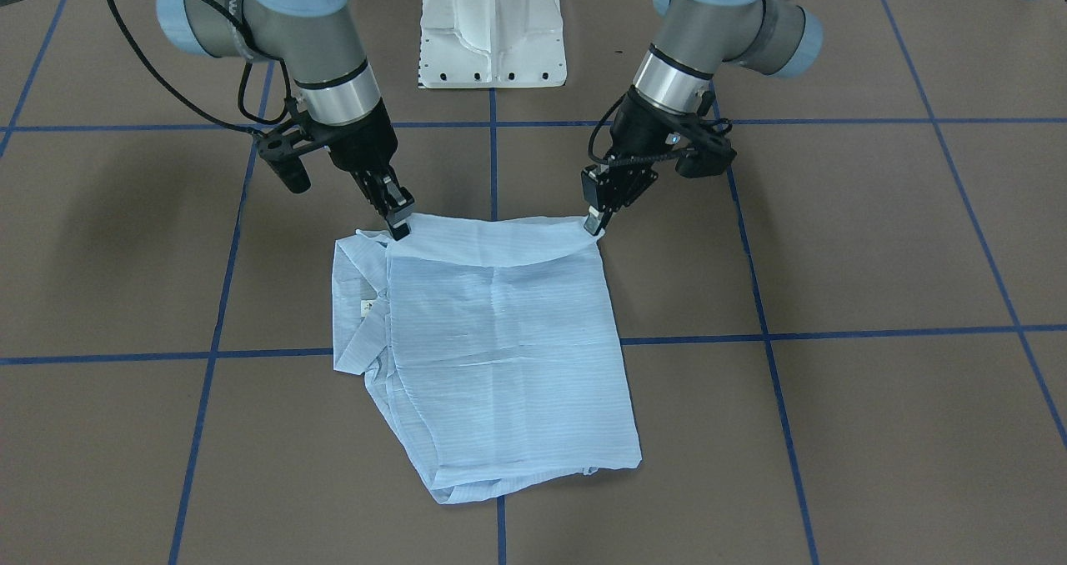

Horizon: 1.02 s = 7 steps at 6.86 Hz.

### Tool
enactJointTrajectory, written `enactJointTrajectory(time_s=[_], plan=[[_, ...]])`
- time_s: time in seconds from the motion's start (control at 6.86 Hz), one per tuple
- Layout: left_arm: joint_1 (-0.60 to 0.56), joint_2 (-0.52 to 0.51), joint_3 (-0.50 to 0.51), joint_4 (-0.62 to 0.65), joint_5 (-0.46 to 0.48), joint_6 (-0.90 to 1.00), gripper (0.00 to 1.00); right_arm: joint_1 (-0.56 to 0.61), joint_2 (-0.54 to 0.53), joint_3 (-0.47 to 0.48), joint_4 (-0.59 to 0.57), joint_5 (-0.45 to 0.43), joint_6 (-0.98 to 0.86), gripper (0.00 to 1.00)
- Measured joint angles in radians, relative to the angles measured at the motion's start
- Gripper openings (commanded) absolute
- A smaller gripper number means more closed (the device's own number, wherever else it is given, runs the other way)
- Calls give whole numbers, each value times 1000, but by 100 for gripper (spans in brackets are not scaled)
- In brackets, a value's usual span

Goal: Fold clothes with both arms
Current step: 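Lift the near edge with both grippers and fold it toward the far edge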

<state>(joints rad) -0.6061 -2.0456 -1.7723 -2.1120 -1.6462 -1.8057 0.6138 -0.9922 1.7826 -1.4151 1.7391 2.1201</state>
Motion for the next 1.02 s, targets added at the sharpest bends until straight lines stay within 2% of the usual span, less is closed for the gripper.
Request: enactJointTrajectory(time_s=[0.15,0.58,1.02], plan=[[-41,-46,83,-7,-5,43,0,39,75,-119,9,34,-36,0],[-118,-171,341,-100,-7,113,0,138,257,-491,162,116,-107,0],[-164,-253,548,-207,-9,157,0,180,365,-707,240,141,-172,0]])
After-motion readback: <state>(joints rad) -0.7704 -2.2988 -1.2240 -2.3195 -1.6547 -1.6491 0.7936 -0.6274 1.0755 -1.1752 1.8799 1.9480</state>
